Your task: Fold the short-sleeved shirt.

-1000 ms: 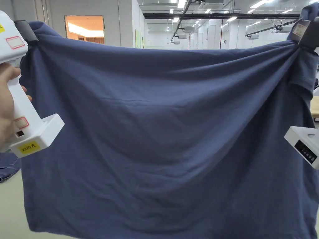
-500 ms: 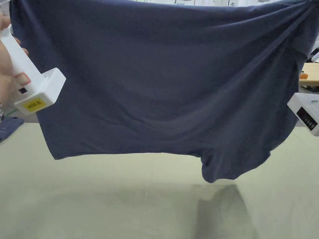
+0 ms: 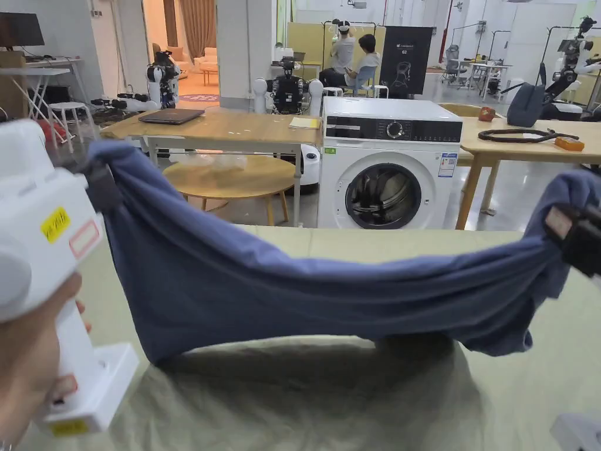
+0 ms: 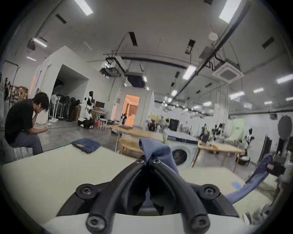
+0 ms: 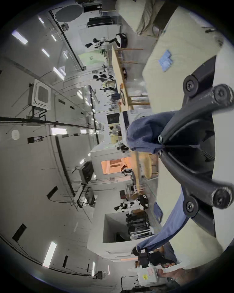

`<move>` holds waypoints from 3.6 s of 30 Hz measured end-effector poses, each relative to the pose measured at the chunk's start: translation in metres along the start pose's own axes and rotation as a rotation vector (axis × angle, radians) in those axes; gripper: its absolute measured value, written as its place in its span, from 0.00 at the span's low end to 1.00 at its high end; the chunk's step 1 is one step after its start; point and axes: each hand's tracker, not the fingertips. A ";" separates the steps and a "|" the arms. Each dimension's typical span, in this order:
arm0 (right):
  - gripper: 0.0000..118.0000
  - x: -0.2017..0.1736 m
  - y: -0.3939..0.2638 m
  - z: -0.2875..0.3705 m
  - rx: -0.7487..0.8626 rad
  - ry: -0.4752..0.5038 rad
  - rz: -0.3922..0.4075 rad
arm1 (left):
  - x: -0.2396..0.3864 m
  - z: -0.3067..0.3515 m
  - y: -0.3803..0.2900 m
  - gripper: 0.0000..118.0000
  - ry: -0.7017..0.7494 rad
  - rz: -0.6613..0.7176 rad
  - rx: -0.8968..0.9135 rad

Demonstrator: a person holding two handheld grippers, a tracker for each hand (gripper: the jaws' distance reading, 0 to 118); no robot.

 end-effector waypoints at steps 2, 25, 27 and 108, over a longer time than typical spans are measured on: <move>0.00 0.000 -0.019 0.031 -0.041 0.000 0.006 | -0.009 0.030 -0.023 0.00 0.000 -0.004 -0.059; 0.00 0.025 -0.242 0.222 -0.680 -0.123 -0.043 | -0.094 0.214 -0.262 0.00 0.131 -0.152 -0.797; 0.00 0.030 -0.250 0.221 -0.690 -0.130 -0.042 | -0.092 0.211 -0.265 0.00 0.135 -0.182 -0.802; 0.01 0.065 -0.194 0.045 -0.652 -0.175 -0.051 | -0.083 0.037 -0.196 0.03 0.123 0.007 -0.810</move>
